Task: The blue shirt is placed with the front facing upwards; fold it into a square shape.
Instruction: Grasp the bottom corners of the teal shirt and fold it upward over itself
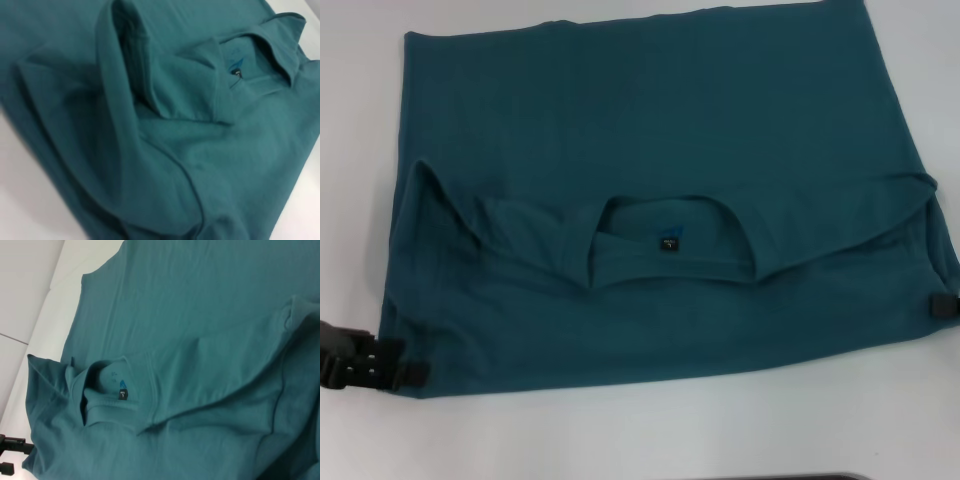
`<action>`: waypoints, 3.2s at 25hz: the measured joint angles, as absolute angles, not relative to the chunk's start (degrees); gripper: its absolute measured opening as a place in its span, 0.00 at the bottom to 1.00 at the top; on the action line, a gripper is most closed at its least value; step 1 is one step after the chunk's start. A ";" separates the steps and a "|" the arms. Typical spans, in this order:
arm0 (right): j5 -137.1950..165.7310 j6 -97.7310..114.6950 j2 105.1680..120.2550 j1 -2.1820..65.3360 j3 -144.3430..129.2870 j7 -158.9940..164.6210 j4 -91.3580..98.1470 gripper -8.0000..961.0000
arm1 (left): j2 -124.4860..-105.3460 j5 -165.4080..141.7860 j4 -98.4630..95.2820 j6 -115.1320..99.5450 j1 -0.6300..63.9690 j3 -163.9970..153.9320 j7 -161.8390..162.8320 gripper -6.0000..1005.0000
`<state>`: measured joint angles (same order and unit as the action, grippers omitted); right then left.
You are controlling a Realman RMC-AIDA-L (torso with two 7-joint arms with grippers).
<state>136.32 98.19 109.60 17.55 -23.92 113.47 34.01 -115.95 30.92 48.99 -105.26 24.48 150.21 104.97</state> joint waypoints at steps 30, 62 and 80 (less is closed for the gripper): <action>136.32 98.08 109.40 17.58 -23.90 113.80 34.01 0.04 | -114.79 27.67 49.31 -104.61 24.48 149.68 107.73 0.73; 136.32 97.81 109.16 18.09 -23.91 114.03 34.02 0.04 | -115.50 25.71 50.77 -107.73 27.23 147.85 109.05 0.73; 136.32 97.83 109.11 18.26 -23.90 114.12 34.01 0.04 | -116.02 23.99 50.31 -107.58 29.03 147.29 109.42 0.73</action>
